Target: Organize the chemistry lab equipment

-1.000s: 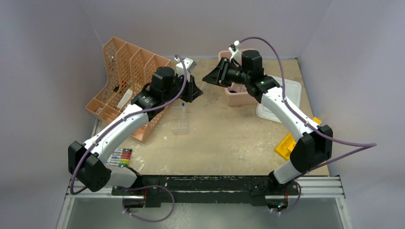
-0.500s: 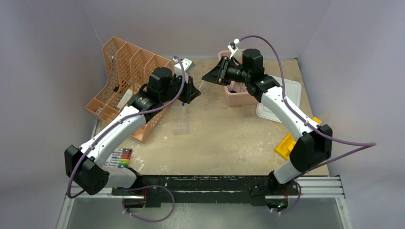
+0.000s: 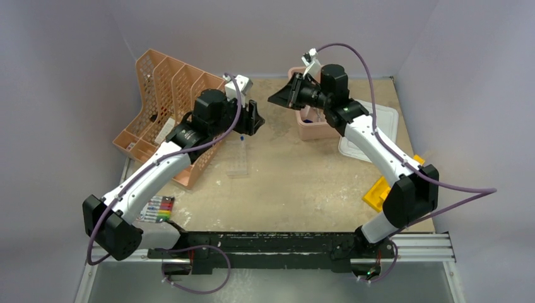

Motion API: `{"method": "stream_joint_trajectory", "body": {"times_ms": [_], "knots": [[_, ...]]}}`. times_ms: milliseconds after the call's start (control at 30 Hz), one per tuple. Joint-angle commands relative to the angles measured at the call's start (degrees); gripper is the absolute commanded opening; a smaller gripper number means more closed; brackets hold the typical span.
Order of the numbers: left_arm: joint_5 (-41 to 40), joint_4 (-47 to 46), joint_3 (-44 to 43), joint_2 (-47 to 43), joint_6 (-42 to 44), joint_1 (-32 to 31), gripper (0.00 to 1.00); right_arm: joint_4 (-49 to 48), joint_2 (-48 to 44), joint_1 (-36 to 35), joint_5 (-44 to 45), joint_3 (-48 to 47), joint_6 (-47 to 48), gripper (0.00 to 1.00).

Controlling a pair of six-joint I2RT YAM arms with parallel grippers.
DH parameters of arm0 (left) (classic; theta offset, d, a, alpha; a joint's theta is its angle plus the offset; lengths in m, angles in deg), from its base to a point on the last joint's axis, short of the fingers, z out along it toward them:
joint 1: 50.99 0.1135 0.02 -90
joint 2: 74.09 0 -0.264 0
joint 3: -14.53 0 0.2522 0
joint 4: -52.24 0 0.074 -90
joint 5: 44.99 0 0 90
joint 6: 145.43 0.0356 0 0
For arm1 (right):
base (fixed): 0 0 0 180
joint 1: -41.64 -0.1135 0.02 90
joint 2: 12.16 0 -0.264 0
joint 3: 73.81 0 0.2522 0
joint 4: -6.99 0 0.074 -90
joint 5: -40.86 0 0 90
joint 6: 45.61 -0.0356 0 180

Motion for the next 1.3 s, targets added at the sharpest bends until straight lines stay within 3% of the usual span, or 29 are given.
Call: {"method": "stream_joint_trajectory", "body": {"times_ms": [0,233,400,600,733,833,1000,1267], "knots": [[-8.87,-2.53,-0.71,-4.17,-1.41,0.16,0.56,-3.98,-4.58,0.18,9.27,0.49,14.99,0.14],[-23.39,-0.1,-4.76,-5.83,-8.48,0.33,0.57,-9.76,-7.57,-3.06,22.23,6.04,24.92,0.14],[-32.72,4.8,-8.79,-7.35,-13.34,0.37,0.57,-13.93,-8.12,-14.57,42.16,9.4,33.19,0.14],[-43.93,12.46,-12.38,-11.72,-16.29,0.37,0.57,-18.96,-4.14,-25.39,57.96,13.1,30.76,0.13],[-49.72,16.11,-8.74,-17.05,-14.7,0.41,0.57,-21.94,0.56,-31.31,67.04,12.52,31.71,0.13],[-56.91,18.37,-5.48,-20.53,-16.18,0.47,0.59,-22.61,3.89,-33.55,69.57,11.81,30.68,0.13],[-66.18,24.66,-7.14,-20.45,-20.52,0.46,0.59,-25.33,7.91,-35.51,69.5,11.95,29.58,0.13],[-62.91,26.29,-5.45,-20.43,-23.57,0.46,0.59,-33.67,12.39,-37.22,69.57,14.82,29.18,0.13]]}}
